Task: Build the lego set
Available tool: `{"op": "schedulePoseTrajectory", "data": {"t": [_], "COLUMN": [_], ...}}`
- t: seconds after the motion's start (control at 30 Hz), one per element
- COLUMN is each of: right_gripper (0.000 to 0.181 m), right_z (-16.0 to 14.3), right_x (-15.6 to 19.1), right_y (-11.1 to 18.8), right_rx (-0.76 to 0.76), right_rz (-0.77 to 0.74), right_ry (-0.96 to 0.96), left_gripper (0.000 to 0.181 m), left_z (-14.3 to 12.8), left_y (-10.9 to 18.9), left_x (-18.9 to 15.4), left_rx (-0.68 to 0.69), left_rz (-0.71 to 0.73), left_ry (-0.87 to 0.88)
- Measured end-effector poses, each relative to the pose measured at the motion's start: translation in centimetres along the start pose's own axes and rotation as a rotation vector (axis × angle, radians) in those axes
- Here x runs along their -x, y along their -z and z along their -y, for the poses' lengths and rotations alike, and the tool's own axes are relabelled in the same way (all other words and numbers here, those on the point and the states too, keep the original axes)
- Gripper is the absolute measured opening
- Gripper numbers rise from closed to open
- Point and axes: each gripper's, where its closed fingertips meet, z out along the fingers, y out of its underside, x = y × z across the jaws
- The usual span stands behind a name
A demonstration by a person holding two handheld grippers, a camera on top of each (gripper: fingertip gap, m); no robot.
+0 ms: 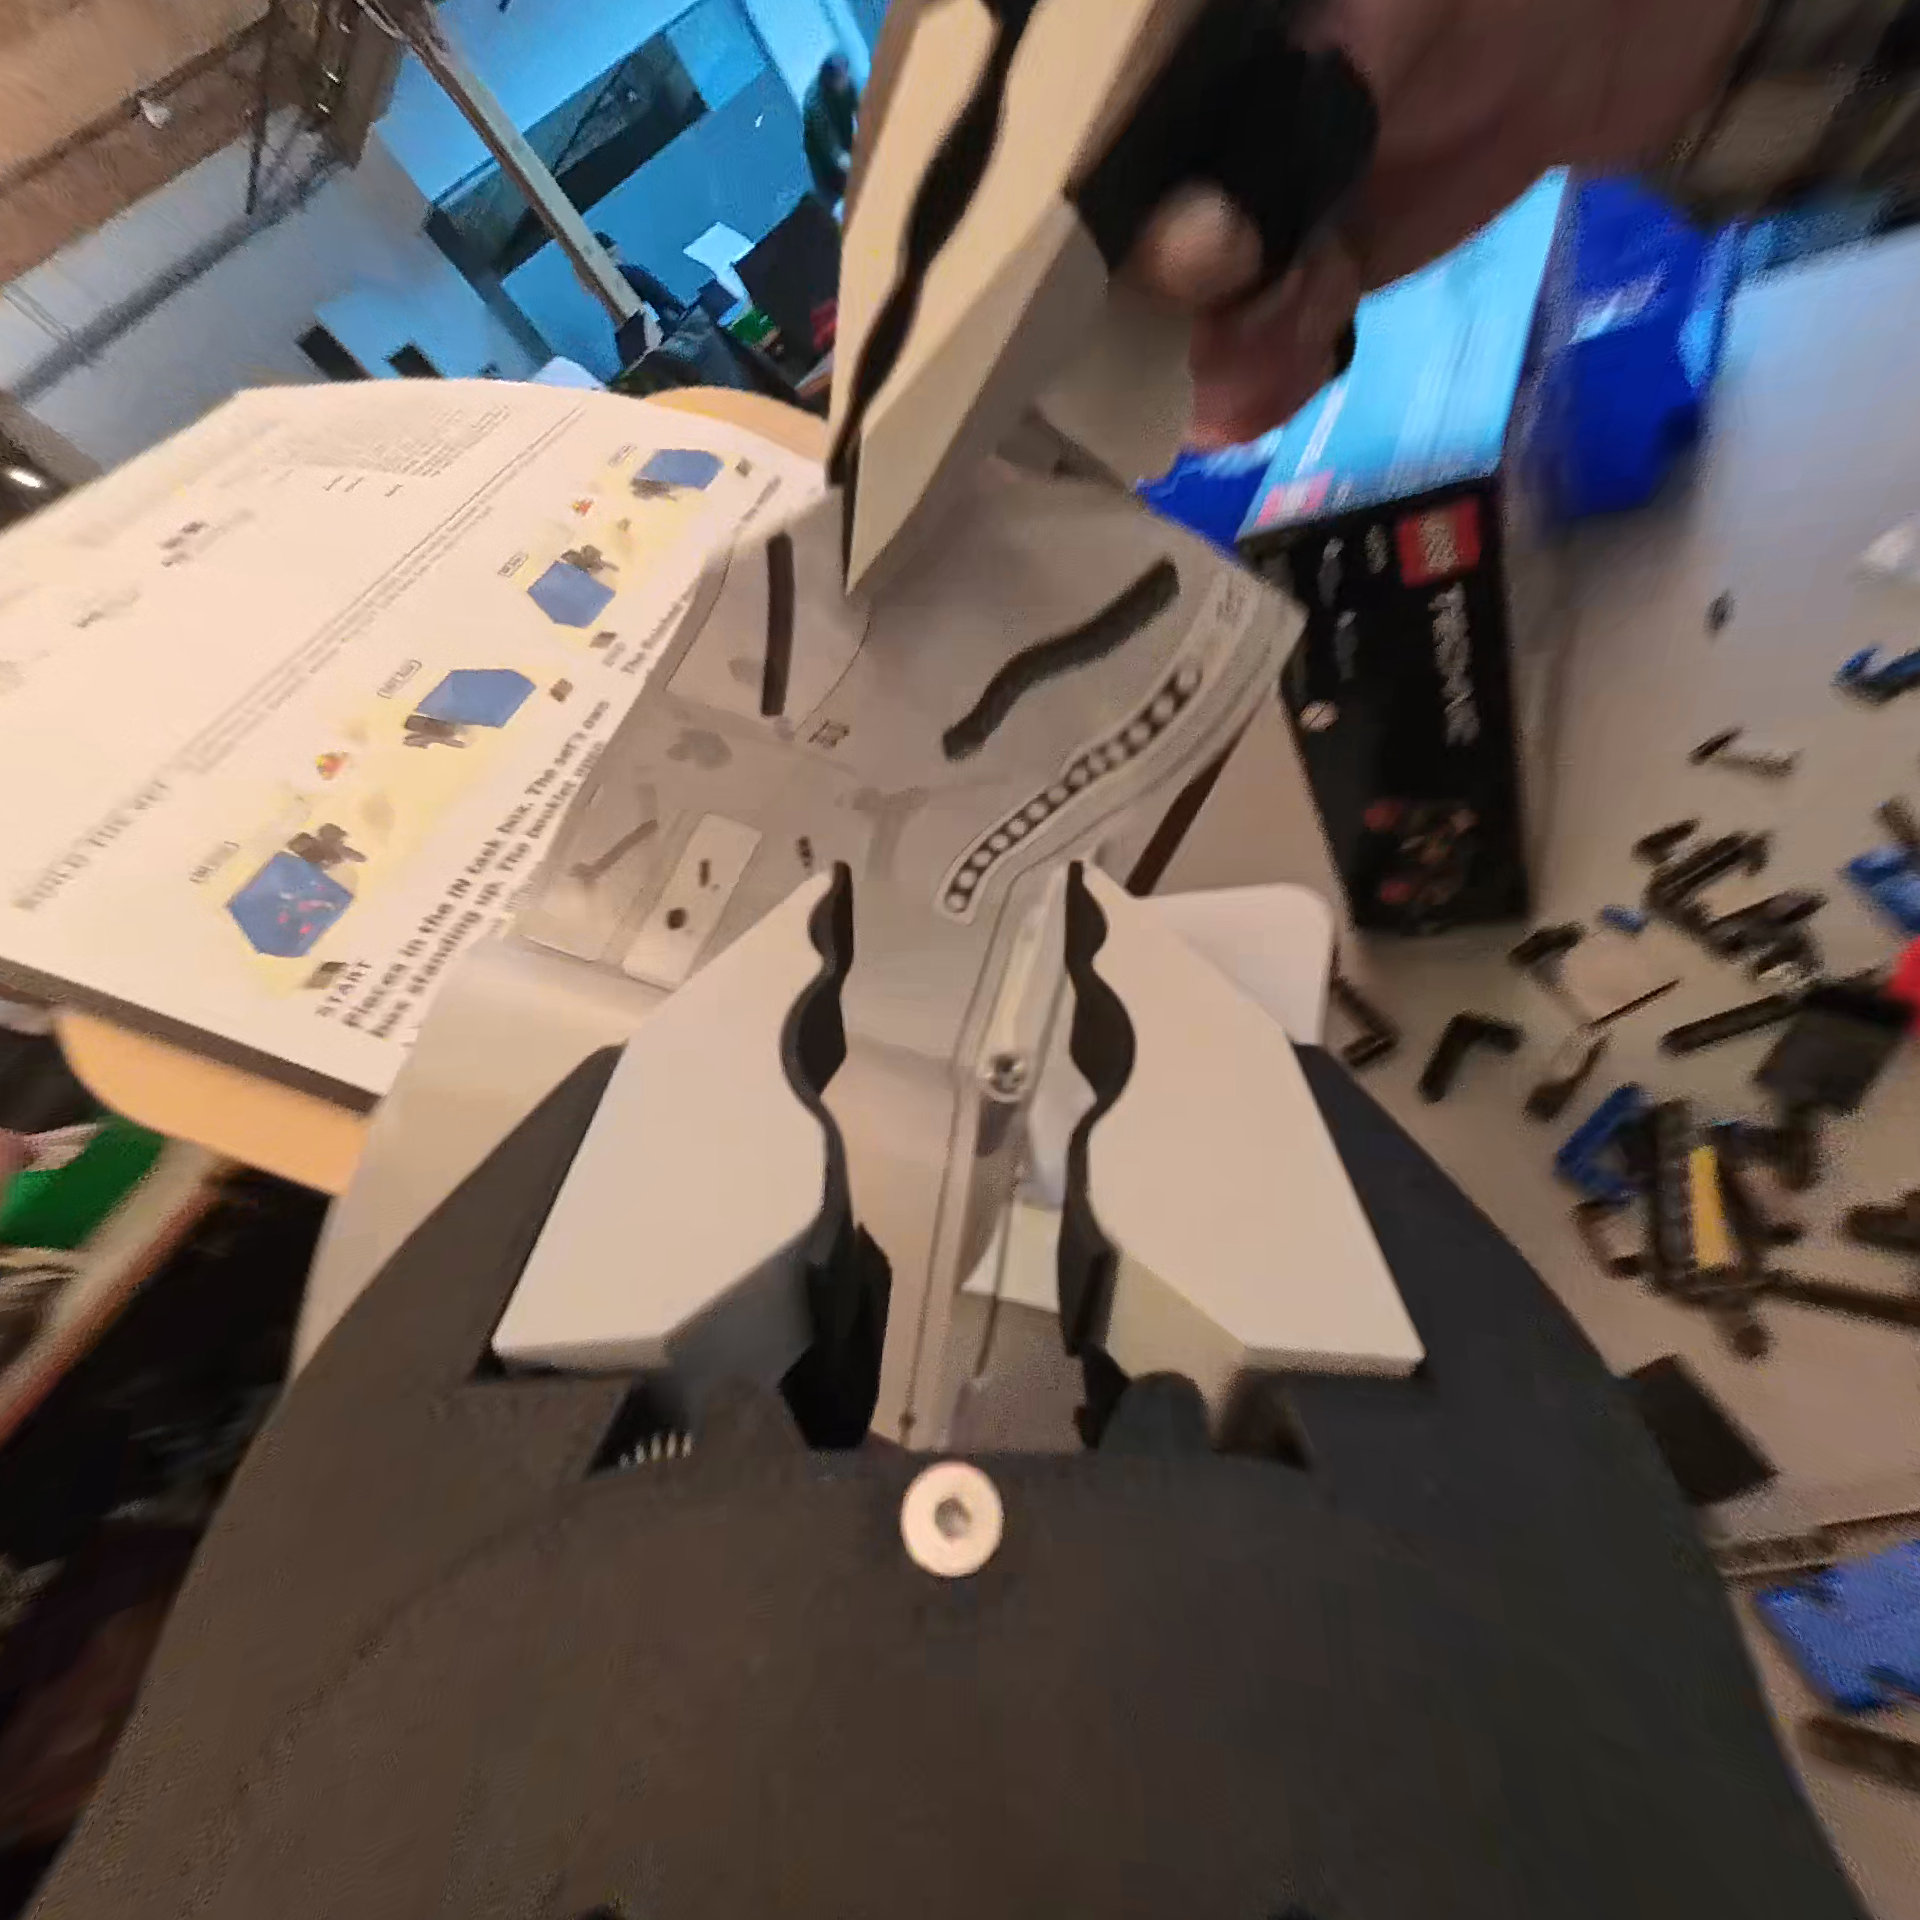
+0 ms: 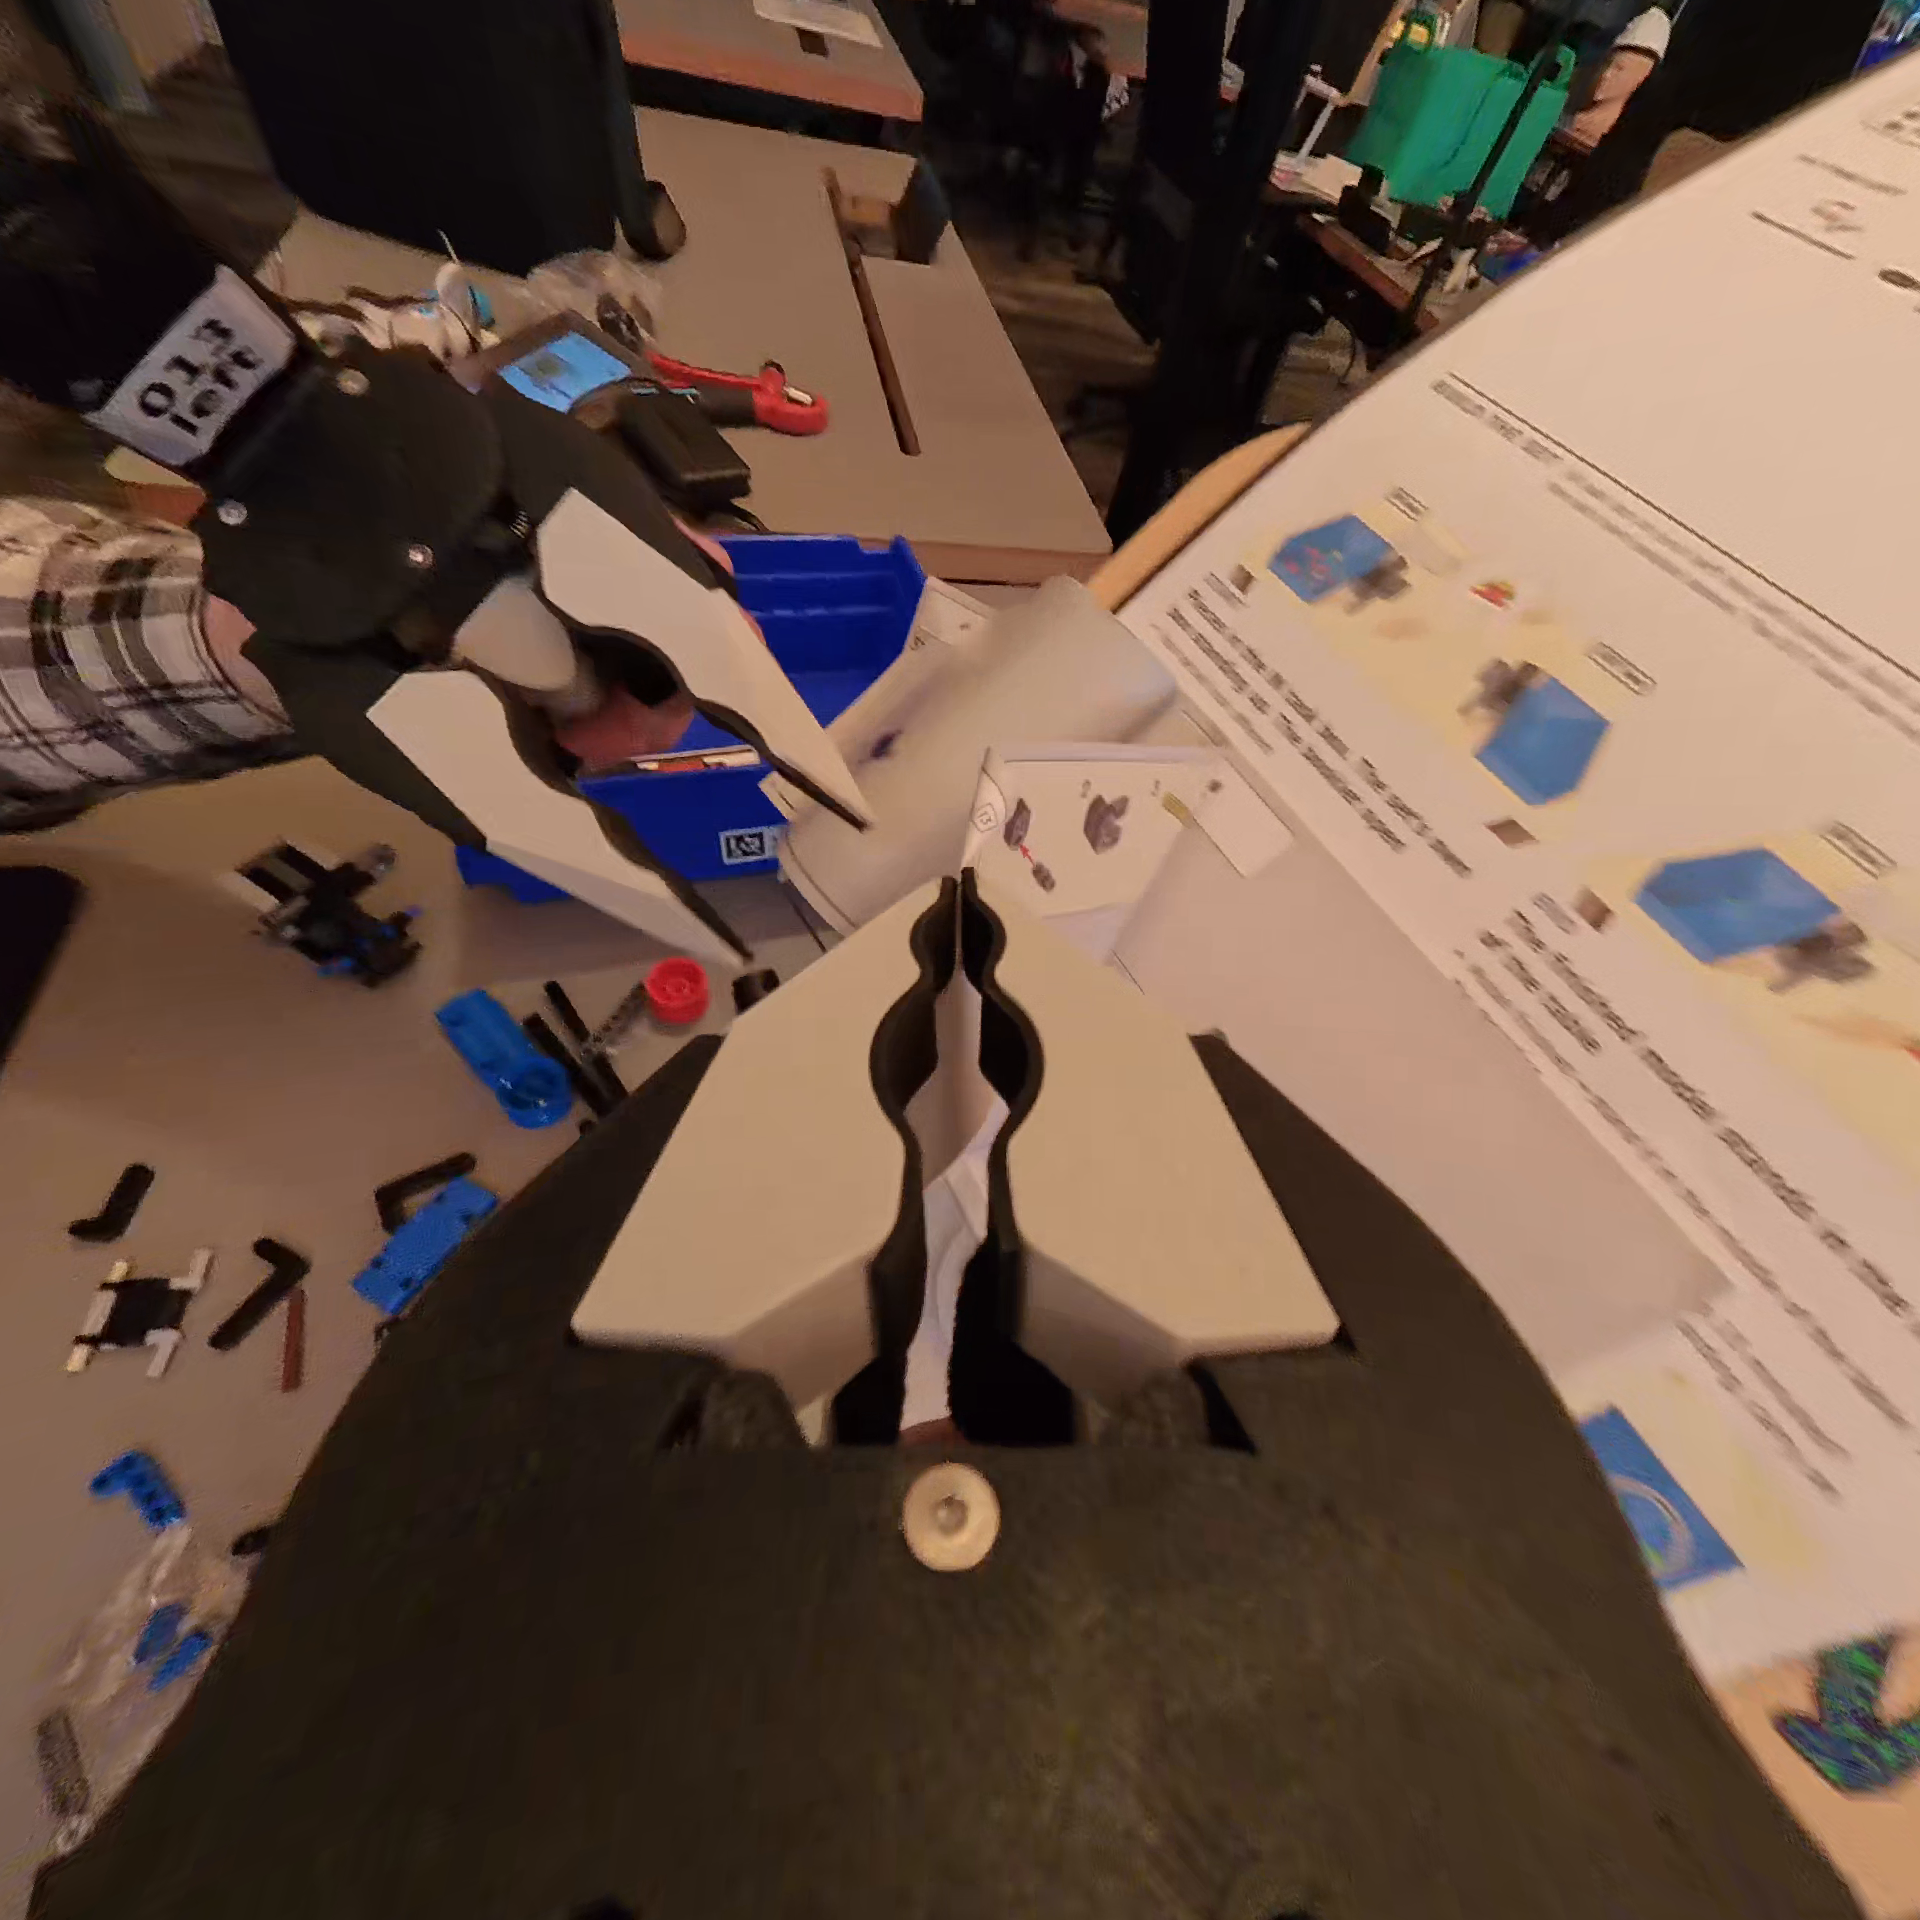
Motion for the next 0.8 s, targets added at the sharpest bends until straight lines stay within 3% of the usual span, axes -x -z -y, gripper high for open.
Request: {"op": "schedulePoseTrajectory", "data": {"t": [0.1,0.33,0.53,0.8], "right_gripper": [0.002,0.033,0.035,0.039], "right_z": [1.6,3.8,3.7,2.6], "right_x": [1.9,5.6,6.2,6.3], "right_y": [-1.6,-6.2,-9.0,-9.7], "right_rx": [-0.060,-0.136,-0.157,-0.133], "right_rz": [0.045,0.149,0.179,0.164], "right_ry": [-0.034,-0.104,-0.150,-0.126], "left_gripper": [0.049,0.069,0.065,0.006], "left_z": [0.6,1.1,-0.3,-2.3], "left_y": [0.6,2.8,5.2,6.2], "left_x": [-0.9,-1.8,-1.2,0.2], "left_rx": [-0.056,-0.171,-0.269,-0.299], "left_rz": [-0.076,-0.186,-0.260,-0.230], "left_ry": [0.148,0.382,0.546,0.610]}}
